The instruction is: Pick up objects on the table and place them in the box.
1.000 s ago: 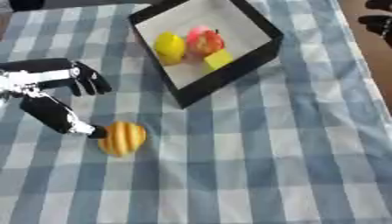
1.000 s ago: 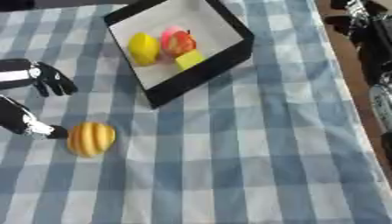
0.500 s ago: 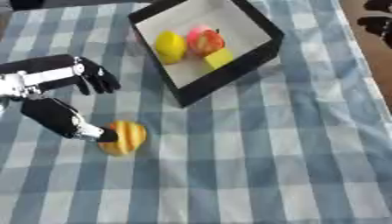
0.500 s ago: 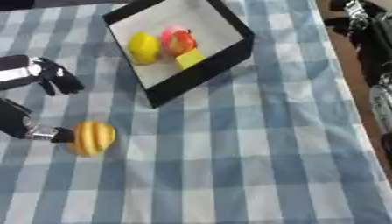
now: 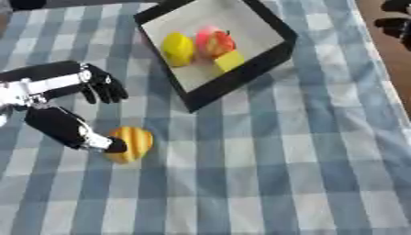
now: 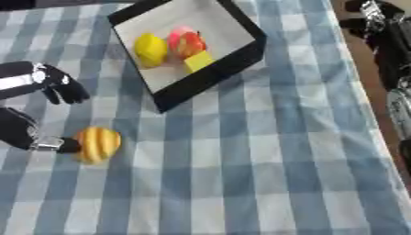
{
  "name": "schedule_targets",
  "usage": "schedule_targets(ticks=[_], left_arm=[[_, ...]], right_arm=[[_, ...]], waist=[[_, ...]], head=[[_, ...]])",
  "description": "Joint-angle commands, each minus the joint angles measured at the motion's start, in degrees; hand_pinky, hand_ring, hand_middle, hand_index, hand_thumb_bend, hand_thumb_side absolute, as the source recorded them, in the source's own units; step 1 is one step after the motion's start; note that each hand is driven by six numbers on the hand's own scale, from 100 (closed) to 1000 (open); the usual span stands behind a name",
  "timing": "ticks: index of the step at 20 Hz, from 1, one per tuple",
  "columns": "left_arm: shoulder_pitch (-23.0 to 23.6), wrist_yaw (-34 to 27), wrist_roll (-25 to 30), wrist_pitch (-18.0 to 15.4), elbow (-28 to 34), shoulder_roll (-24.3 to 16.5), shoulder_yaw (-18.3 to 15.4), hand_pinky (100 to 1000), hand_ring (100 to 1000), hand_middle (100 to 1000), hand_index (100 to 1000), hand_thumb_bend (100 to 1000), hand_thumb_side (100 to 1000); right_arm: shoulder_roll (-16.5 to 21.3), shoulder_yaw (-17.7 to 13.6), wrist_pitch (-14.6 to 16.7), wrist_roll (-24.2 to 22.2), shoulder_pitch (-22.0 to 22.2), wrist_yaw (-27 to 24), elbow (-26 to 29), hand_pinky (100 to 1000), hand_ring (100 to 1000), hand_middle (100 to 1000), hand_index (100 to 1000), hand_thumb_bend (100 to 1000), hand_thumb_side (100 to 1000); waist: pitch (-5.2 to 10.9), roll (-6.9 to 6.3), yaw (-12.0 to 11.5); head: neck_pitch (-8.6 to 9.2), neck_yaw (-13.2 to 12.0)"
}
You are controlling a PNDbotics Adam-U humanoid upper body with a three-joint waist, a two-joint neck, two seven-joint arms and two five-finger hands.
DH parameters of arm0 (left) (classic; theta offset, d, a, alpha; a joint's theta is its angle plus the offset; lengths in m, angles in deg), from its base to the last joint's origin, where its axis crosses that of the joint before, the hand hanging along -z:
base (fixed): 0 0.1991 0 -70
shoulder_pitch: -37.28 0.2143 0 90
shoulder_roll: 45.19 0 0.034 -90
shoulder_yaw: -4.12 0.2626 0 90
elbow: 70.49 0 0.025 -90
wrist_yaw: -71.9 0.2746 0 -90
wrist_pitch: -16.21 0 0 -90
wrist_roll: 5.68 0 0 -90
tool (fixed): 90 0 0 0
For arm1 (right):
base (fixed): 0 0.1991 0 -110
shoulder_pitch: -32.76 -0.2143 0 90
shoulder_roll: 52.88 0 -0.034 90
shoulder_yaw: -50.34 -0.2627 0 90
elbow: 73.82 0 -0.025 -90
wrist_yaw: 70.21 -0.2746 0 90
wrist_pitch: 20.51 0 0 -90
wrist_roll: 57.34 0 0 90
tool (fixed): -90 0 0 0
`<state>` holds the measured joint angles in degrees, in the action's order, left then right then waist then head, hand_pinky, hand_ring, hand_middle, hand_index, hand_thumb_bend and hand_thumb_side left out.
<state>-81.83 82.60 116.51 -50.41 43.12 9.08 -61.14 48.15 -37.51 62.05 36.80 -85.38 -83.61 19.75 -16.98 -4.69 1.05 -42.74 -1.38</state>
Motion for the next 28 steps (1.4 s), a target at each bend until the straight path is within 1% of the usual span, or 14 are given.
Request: schedule_targets(ticks=[1,3,4,7,8,13,14,17,21,22,23,24,26,28], left_arm=[[-0.1,3.1,1.4,-0.3,-0.5,-0.3,0.0,738,747,691,801,618,380],[0.0,5.0,2.6,-0.9,-1.3,0.2,0.6,741,751,696,802,603,365],[0.1,6.0,3.3,-1.3,-1.6,0.4,0.9,750,763,710,810,576,334],[0.5,8.8,5.6,-2.9,-3.0,0.5,1.6,753,766,713,805,559,316],[0.7,9.8,6.1,-3.5,-3.4,0.7,1.6,752,764,712,800,531,274],[1.2,14.8,8.4,-6.0,-5.8,2.2,2.2,753,766,714,800,533,245],[1.2,15.7,8.8,-6.4,-6.2,2.6,2.4,755,768,716,800,522,226],[1.0,18.3,9.3,-7.8,-7.2,3.8,3.0,757,769,717,799,505,204],[0.7,22.1,8.5,-9.9,-8.3,5.4,3.5,744,753,697,781,463,159],[0.8,23.0,8.2,-10.3,-8.5,5.8,3.5,737,747,686,771,429,120],[0.8,23.8,7.8,-10.6,-8.5,6.0,3.5,730,742,680,765,416,106],[0.9,24.4,7.4,-10.9,-8.5,6.2,3.5,716,727,663,752,352,100],[1.0,25.3,6.4,-11.2,-8.3,6.3,3.4,700,702,634,718,287,100],[1.0,26.1,5.2,-11.3,-7.9,6.3,3.1,690,685,619,698,252,100]], right_arm=[[0.9,-0.2,0.1,-0.2,-0.5,0.2,0.5,913,786,808,760,100,772],[0.8,-0.2,0.0,-0.2,-0.5,0.2,0.5,913,786,809,759,100,772],[0.8,-0.2,0.0,-0.2,-0.5,0.2,0.5,913,786,809,759,100,773],[0.8,-0.2,0.0,-0.3,-0.4,0.2,0.5,913,786,809,759,100,773],[0.8,-0.2,0.0,-0.3,-0.4,0.2,0.4,913,786,809,758,100,773],[0.7,-0.2,0.0,-0.3,-0.4,0.1,0.5,912,785,809,758,100,771],[0.7,-0.2,0.0,-0.3,-0.4,0.1,0.5,912,785,809,757,100,771],[0.6,-0.2,0.0,-0.4,-0.4,0.0,0.5,912,785,809,756,100,772],[0.5,-0.2,0.0,-0.5,-0.4,0.0,0.5,912,785,809,756,100,773],[0.6,-0.2,0.0,-0.5,-0.4,0.0,0.5,912,785,809,756,100,773],[0.6,-0.2,0.0,-0.4,-0.3,0.0,0.5,912,785,809,756,100,773],[0.6,-0.2,0.0,-0.4,-0.3,0.0,0.5,912,785,809,756,100,773],[0.6,-0.2,0.0,-0.4,-0.3,0.0,0.5,912,785,809,756,100,773],[0.6,-0.2,0.0,-0.4,-0.3,0.0,0.5,912,785,809,756,100,772]], waist=[[3.06,-0.04,0.1],[3.09,-0.08,0.1],[3.1,-0.1,0.1],[3.13,-0.15,0.1],[3.14,-0.15,0.1],[3.23,-0.05,0.1],[3.24,-0.03,0.0],[3.25,0.0,0.0],[3.21,0.02,0.1],[3.2,0.02,0.1],[3.18,0.01,0.1],[3.17,0.0,0.1],[3.19,-0.03,0.0],[3.21,-0.06,0.0]], head=[[-0.3,0.0],[-0.36,-0.1],[-0.39,-0.1],[-0.47,-0.2],[-0.46,-0.2],[-0.43,-0.4],[-0.45,-0.5],[-0.51,-0.6],[-0.6,-0.6],[-0.63,-0.6],[-0.65,-0.6],[-0.66,-0.6],[-0.73,-0.6],[-0.76,-0.6]])
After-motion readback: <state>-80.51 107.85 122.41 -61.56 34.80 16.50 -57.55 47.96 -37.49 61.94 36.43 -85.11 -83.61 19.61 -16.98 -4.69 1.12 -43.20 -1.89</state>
